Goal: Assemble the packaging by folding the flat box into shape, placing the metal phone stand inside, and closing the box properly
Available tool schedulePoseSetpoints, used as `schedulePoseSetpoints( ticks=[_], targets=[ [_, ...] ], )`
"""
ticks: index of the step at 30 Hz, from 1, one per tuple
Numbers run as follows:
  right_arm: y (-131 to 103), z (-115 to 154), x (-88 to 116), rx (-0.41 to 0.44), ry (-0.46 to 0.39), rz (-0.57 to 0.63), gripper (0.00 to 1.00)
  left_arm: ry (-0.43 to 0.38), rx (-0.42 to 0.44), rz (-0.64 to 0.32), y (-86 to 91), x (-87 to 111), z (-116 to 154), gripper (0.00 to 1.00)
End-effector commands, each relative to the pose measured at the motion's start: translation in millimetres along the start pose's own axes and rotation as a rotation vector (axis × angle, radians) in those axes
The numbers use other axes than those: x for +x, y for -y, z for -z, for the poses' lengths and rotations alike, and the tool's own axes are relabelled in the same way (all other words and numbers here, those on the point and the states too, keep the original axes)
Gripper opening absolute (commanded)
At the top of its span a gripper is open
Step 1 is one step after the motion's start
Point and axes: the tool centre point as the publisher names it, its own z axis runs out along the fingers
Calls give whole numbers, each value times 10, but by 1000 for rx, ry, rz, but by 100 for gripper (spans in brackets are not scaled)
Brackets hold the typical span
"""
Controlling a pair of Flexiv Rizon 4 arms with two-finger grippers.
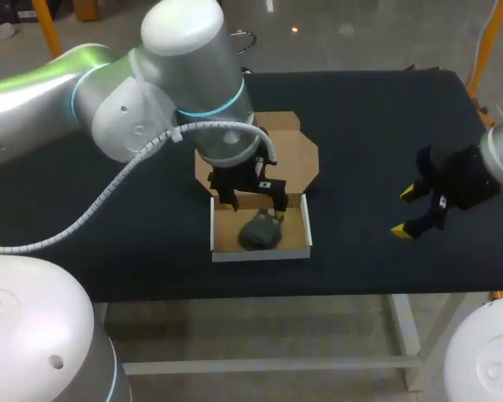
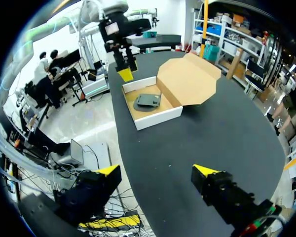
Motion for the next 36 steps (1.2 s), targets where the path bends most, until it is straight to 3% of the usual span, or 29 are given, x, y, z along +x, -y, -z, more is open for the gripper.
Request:
schedulePoseSetpoints(
  ticks=[1, 11, 22, 36],
  targets=[
    [11, 17, 5, -5, -2, 2, 100, -120, 31, -33, -48, -186, 162, 100],
    [11, 17, 5, -5, -2, 2, 100, -211, 60, -180, 70, -413, 292, 100],
    [11, 17, 5, -5, -2, 2, 100, -247, 85, -310, 254, -599, 326, 100],
    [11, 17, 5, -5, -2, 2, 100, -247, 85, -310, 254, -599, 326, 100]
  ],
)
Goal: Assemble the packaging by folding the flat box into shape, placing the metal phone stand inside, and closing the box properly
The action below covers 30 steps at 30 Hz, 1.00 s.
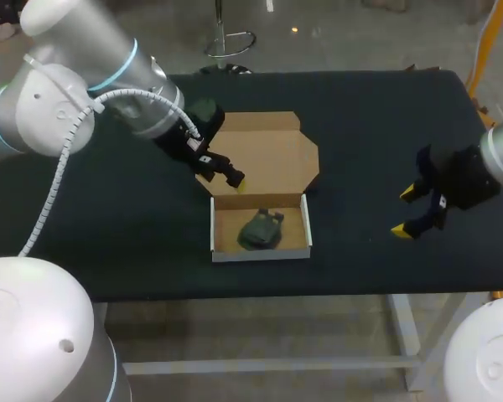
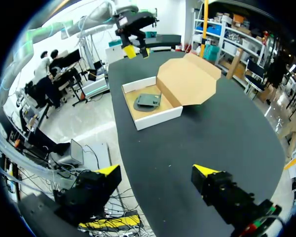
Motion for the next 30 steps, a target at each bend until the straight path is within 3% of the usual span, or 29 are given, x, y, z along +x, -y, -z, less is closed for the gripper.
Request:
schedulePoseSetpoints(
  ticks=[1, 5, 11, 18, 24, 30],
  targets=[
    [11, 18, 5, -5, -2, 2, 100, 4, -1, 0, 1, 8, -1, 100],
    [11, 18, 5, -5, -2, 2, 100, -30, 14, -64, 8, -19, -34, 100],
    [11, 18, 5, -5, -2, 2, 100, -55, 52, -105, 12, -270, 6, 100],
    [11, 18, 5, -5, -2, 2, 100, -29, 81, -103, 46, -587, 30, 100],
    [-135, 45, -49, 31, -33, 34, 100, 2, 98, -77, 47, -797, 2, 100],
    [-327, 45, -123, 64, -103, 80, 100, -24, 145, -53, 63, -1058, -22, 100]
  ],
)
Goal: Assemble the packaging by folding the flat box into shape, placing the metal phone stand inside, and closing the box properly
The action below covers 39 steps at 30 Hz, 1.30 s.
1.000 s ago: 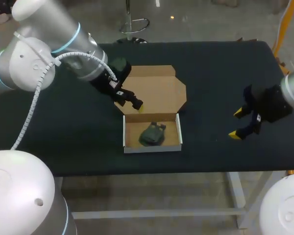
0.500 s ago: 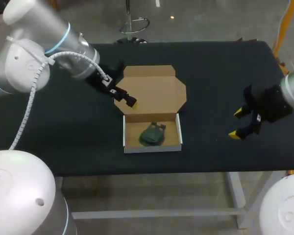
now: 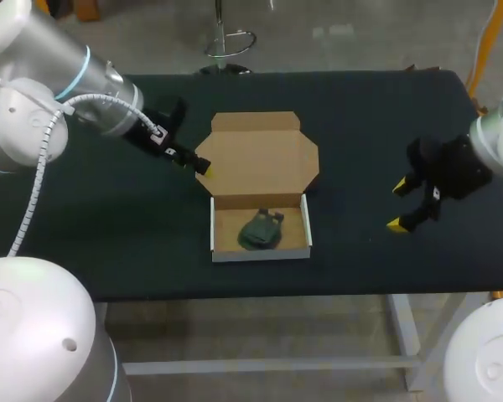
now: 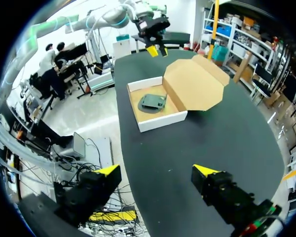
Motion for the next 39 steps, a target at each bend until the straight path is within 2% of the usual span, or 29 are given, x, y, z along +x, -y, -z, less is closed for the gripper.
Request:
schedulePoseSetpoints(
  ticks=[1, 10, 16, 24, 39],
  targets=[
    [-169, 39, -125, 25, -74, 15, 100, -34, 29, 1, -41, -182, -47, 100],
    [-420, 33, -230, 64, -155, 75, 100, -77, 74, 21, -5, -530, -138, 100],
    [-543, 44, -308, 109, -168, 104, 100, -133, 114, 1, 74, -650, -201, 100],
    [-697, 52, -412, 123, -191, 144, 100, -242, 166, -21, 171, -680, -305, 100],
    [-905, 43, -654, 175, -205, 181, 100, -349, 239, -41, 306, -614, -512, 100]
  ],
)
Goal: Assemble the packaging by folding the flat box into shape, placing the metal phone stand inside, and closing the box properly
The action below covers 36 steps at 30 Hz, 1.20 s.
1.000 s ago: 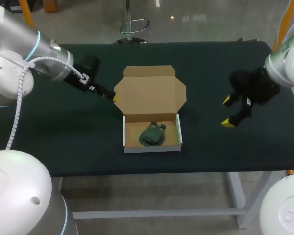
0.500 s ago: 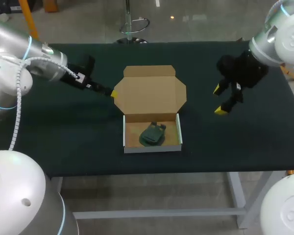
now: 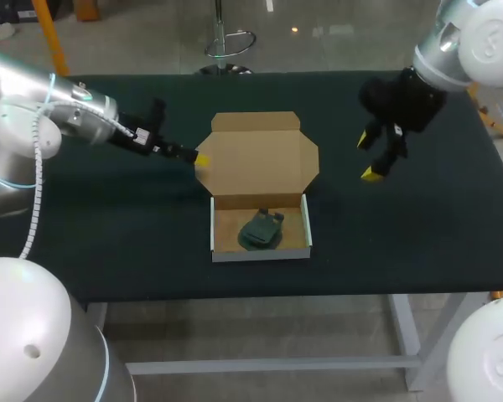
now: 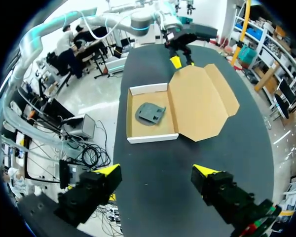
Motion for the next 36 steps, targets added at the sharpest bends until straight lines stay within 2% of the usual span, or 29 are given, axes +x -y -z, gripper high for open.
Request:
schedulePoseSetpoints(
  ticks=[1, 10, 23, 32, 36],
  targets=[
    [-74, 28, -80, 17, -64, 1, 100, -43, 16, 1, 20, -32, -87, 100],
    [-160, 59, -179, 39, -57, 18, 100, -99, 47, -6, 64, 27, -254, 100],
    [-282, 33, -298, 97, -57, 8, 100, -158, 85, -35, 88, 79, -357, 92],
    [-349, 27, -308, 112, -59, 11, 100, -209, 101, -93, 141, 157, -415, 78],
    [-380, 25, -308, 121, -60, 12, 100, -226, 111, -124, 150, 183, -427, 65]
  ],
)
